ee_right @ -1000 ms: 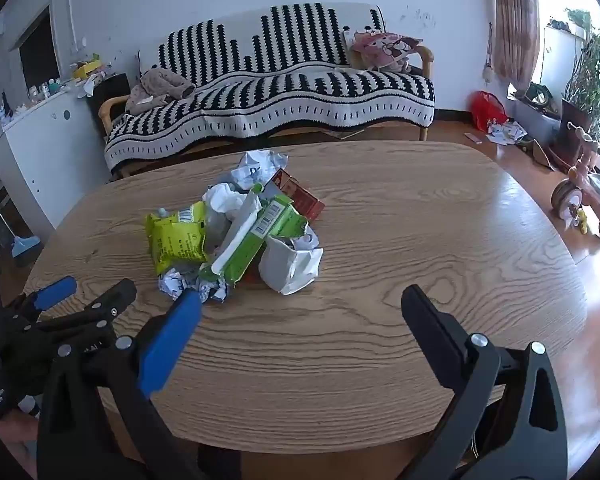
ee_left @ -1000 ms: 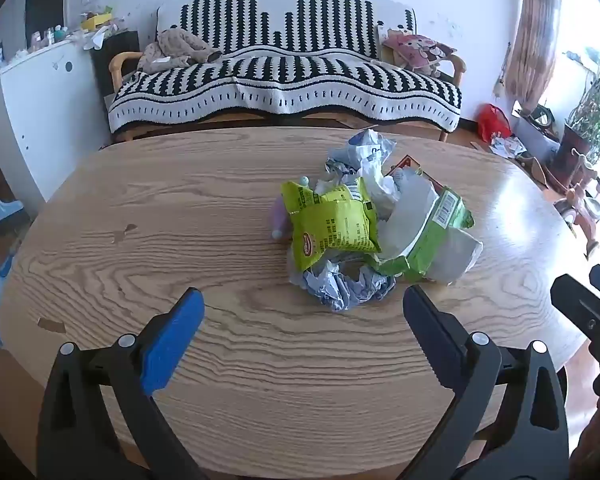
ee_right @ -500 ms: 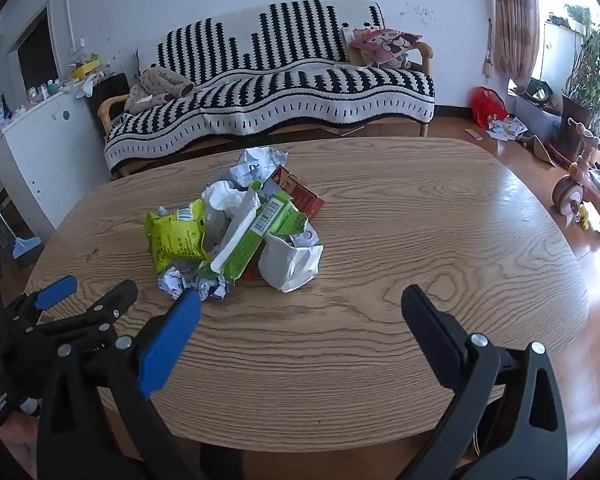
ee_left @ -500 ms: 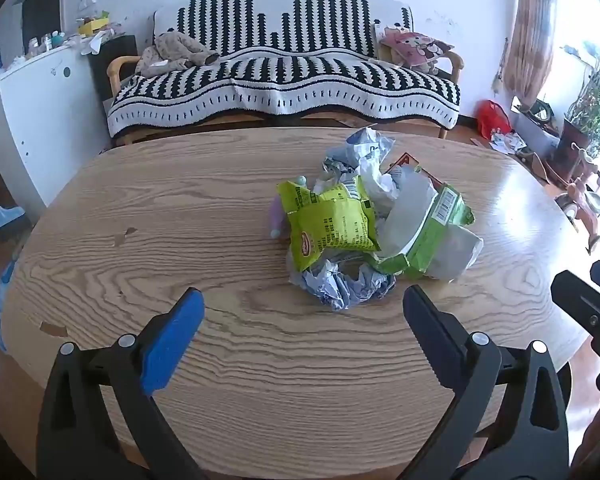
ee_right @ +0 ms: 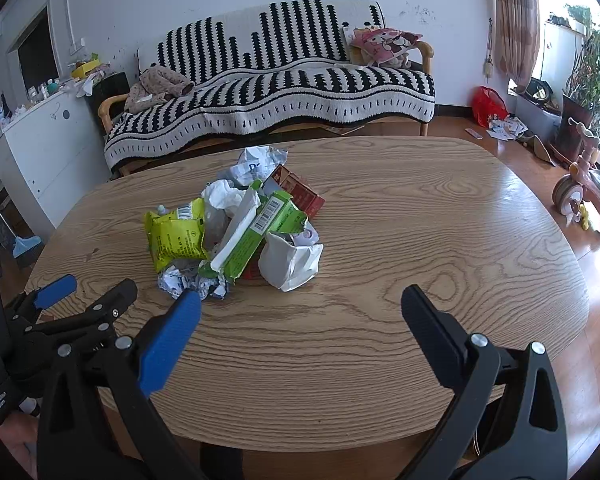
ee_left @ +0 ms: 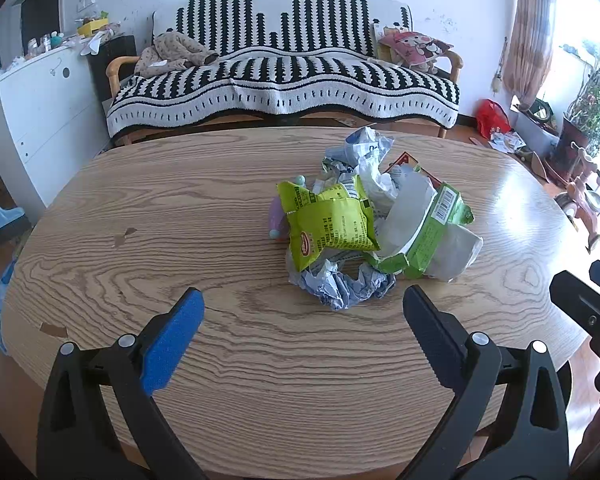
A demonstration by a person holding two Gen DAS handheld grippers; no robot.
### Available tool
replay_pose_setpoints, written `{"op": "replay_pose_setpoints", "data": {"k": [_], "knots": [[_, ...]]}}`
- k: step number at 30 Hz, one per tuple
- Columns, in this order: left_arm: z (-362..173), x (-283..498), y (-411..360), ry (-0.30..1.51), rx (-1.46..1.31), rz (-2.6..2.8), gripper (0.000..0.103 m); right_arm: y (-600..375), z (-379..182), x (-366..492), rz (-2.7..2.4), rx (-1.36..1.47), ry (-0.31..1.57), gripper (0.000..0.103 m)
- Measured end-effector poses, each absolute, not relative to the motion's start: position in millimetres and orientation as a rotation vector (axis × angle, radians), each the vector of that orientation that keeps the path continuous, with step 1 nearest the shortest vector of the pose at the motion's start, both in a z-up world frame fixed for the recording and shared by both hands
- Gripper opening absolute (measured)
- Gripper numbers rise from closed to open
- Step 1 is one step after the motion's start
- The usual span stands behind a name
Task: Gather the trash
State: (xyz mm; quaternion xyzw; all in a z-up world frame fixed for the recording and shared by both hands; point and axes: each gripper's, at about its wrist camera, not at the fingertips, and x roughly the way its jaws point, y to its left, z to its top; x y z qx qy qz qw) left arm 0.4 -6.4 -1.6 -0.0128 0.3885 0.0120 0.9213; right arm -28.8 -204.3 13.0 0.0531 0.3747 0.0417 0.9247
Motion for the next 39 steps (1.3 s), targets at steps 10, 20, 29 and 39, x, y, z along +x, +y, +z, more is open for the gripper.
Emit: {"op": "replay_pose_setpoints", "data": {"k": [10,20,29,39], "knots": [[-1.4,0.4,-6.2,0.797,-0.029,0.027,0.097,-202.3,12.2,-27.7,0.089,0.11,0.771,0.097],[-1.3,0.7,-6.3,0.798,-0.028,0.027,0.097,-201.8,12.6,-27.8,0.088,0.109,0.771,0.097],[-3.2,0.6,-7.2,0.801,-0.029,0.022,0.097,-201.3,11.0,-27.1,0.089,0.107,0.773,0.097],[-9.1,5.3,-0.2,0.858,-0.087,-0.018,0.097,-202.0,10.4,-26.2,0.089,0.108,0.775,0.097]]}}
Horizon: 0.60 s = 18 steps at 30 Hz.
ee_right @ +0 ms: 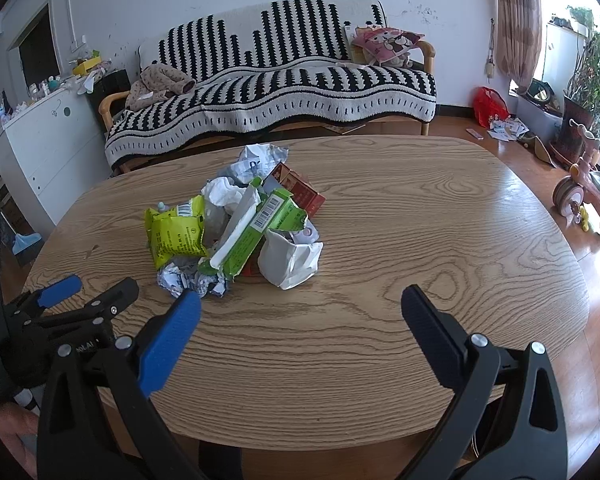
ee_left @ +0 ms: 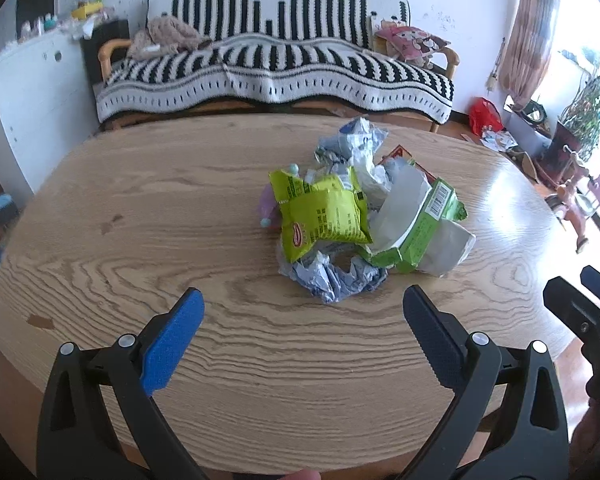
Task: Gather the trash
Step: 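Grasp the white paper cup with the right tool while the left tool grasps the yellow-green snack bag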
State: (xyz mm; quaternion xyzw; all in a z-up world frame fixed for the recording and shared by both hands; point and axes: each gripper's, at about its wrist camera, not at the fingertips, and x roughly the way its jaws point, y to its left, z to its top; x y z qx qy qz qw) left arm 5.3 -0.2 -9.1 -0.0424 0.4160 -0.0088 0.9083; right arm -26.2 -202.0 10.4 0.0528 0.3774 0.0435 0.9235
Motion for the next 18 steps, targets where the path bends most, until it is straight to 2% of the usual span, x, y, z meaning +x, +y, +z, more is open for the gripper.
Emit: {"op": "replay_pose_setpoints", "data": {"k": [10,18], "knots": [[-8.3,30.2,6.1,0.876,-0.109,-0.038,0.097,-211.8,-2.2,2.6,0.093,0.158,0.806,0.095],[-31.9,86.2,3.5,0.925,-0.155,-0.04,0.097,-228.7,-65.9,65.8,0.166,0.321,0.969,0.091]]}}
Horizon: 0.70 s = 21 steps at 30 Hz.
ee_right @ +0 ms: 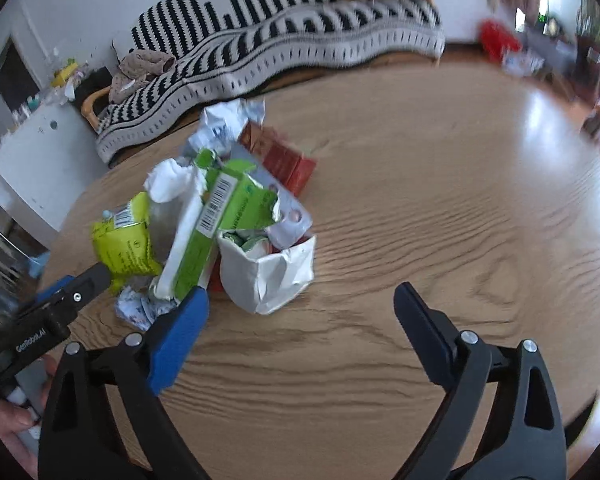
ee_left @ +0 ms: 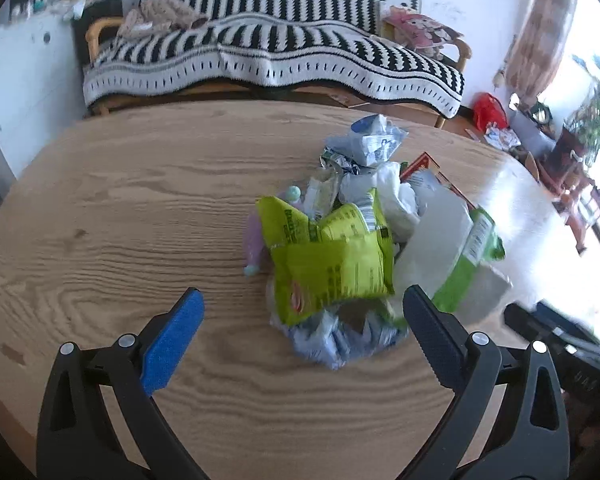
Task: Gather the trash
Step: 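Grasp the white paper cup with the right tool while the left tool grasps the yellow-green snack bag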
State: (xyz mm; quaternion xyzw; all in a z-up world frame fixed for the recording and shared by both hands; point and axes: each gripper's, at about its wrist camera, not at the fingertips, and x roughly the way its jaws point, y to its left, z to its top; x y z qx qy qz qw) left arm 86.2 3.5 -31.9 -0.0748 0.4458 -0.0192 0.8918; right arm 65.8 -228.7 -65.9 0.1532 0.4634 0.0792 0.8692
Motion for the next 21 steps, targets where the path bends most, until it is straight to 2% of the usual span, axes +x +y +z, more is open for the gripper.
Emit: {"op": "replay_pose_setpoints", "data": {"k": [8,9,10,11,12,13,21], "knots": [[-46.3,116.5,-5.7,0.916,-0.194,-0.045,0.097,-228.0,-91.9,93.1,0.268,0.428,1.001,0.089],[-47.6,118.5,-5.0,0.921,-0.2,-0.044,0.096,-228.2,-94.1,95.0,0.274,0.434,1.008,0.078],[-48.6,118.8,-5.1,0.918,-0.204,-0.037,0.092,-228.7,-95.9,96.4,0.298,0.447,1.017,0.063],[-47.2,117.4,-5.4,0.909,-0.195,-0.027,0.087,-230.3,-96.0,96.3,0.336,0.48,1.019,0.06],[-44.4,116.0,-6.4,0.9,-0.183,-0.032,0.077,-231.1,-94.9,95.6,0.335,0.485,1.021,0.059],[-40.6,113.4,-7.7,0.889,-0.169,-0.048,0.061,-232.4,-91.5,93.7,0.332,0.48,1.009,0.059],[-8.2,89.6,14.3,0.831,-0.235,-0.06,0.058,-260.0,-50.7,69.9,0.329,0.479,0.884,0.058]]}}
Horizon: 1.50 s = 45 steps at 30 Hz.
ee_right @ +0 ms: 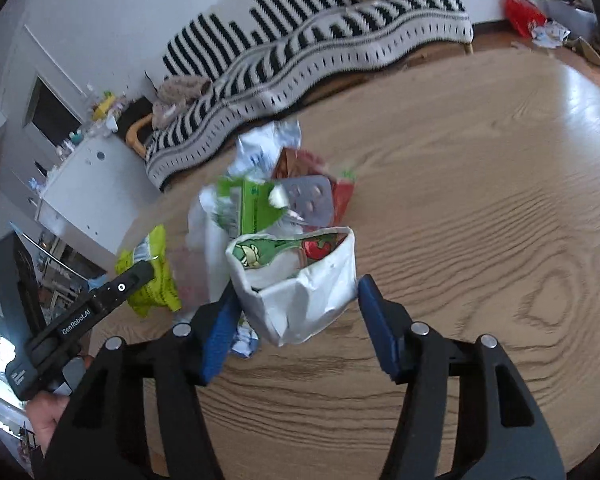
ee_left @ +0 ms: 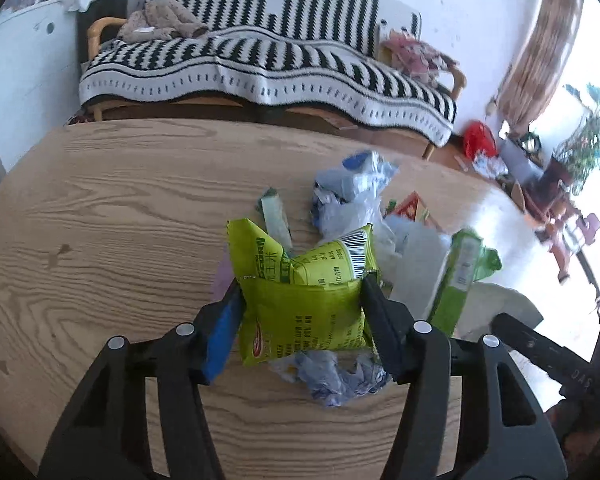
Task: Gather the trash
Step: 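Grasp the white paper cup with the right tool while the left tool grasps the yellow-green snack bag, then carry both items to the black bin and open both tools to drop them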
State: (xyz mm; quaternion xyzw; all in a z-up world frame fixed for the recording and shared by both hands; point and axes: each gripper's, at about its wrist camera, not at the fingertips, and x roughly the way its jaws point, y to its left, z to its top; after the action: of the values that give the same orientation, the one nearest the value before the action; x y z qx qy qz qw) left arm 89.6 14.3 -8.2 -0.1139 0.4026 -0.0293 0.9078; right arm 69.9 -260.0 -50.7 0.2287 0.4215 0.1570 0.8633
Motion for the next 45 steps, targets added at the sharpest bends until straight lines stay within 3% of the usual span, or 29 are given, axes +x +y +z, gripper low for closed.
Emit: {"op": "replay_pose_setpoints", "data": {"k": [11,22,33,39,45], "knots": [[22.2,75.3,41.3,0.729,-0.36,-0.072,0.057,-306.0,-22.4,46.9,0.336,0.548,0.803,0.058],[22.9,79.1,60.2,0.696,-0.581,-0.207,0.058,-300.6,-20.5,38.9,0.251,0.411,0.794,0.058],[20.8,85.3,46.6,0.705,-0.427,-0.162,0.058,-290.4,-23.2,42.4,0.253,0.386,0.807,0.058],[24.5,73.8,6.6,0.71,-0.302,-0.177,0.058,-311.2,-21.0,28.3,0.198,0.4,0.808,0.059],[30.9,58.0,-84.1,0.715,-0.194,-0.343,0.058,-381.8,-14.7,-26.7,0.016,0.396,0.788,0.059]]}}
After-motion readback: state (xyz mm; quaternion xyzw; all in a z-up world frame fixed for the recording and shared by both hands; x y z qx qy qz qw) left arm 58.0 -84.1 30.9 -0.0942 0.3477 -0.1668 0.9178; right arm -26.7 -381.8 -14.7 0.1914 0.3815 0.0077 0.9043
